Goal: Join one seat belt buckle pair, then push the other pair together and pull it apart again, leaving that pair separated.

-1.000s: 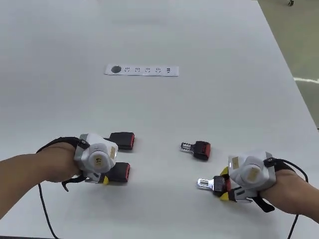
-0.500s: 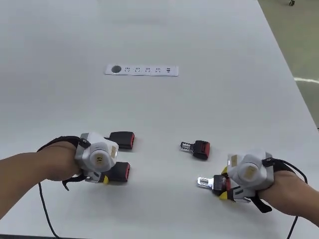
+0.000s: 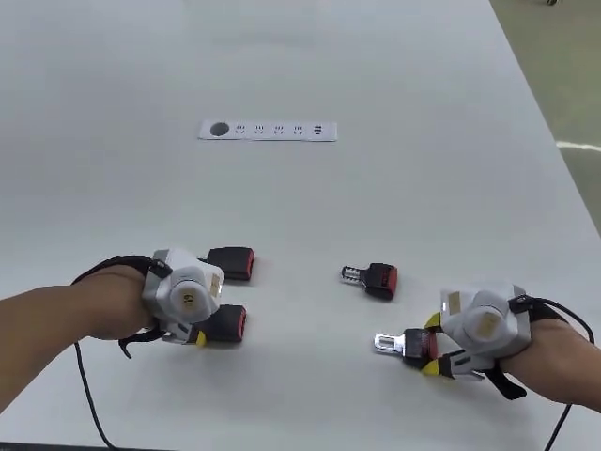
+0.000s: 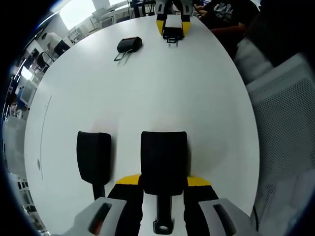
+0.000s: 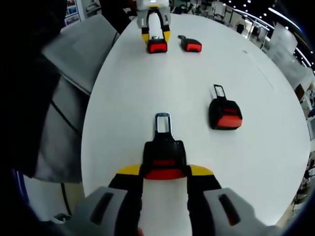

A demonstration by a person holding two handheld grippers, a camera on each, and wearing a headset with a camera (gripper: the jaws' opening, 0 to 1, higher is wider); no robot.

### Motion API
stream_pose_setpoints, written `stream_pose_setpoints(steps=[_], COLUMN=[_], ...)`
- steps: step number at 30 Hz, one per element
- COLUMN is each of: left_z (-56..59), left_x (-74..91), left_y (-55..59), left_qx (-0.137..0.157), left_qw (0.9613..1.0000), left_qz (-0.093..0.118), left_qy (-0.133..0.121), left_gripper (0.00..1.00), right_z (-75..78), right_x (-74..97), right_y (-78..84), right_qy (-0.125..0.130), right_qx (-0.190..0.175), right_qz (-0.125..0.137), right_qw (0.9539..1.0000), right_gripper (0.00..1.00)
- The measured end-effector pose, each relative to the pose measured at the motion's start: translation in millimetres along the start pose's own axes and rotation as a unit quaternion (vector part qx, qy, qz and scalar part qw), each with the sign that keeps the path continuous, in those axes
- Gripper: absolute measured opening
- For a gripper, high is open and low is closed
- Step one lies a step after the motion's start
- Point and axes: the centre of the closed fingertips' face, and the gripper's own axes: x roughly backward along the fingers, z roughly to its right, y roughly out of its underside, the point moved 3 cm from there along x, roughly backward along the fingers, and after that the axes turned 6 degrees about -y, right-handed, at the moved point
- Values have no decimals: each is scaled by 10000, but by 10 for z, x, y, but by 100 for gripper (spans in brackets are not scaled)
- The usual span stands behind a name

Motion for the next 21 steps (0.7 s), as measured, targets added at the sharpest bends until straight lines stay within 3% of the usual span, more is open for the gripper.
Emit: stream_pose_setpoints(steps=[10, 21], left_z=[-4, -4], left_x=[-6, -5], left_y=[3, 0], left_qx=[25, 16], left_qw=[10000, 10000], left_qz=[5, -6], left_qy=[25, 54], left_gripper=[32, 32], right_z=[6, 30], right_x=[-17, -133], right_y=[-22, -284], right_qy=[51, 40], right_qx=[-42, 0], right_qz=[-25, 158], right_qw=[10000, 9999], right_gripper=[34, 34])
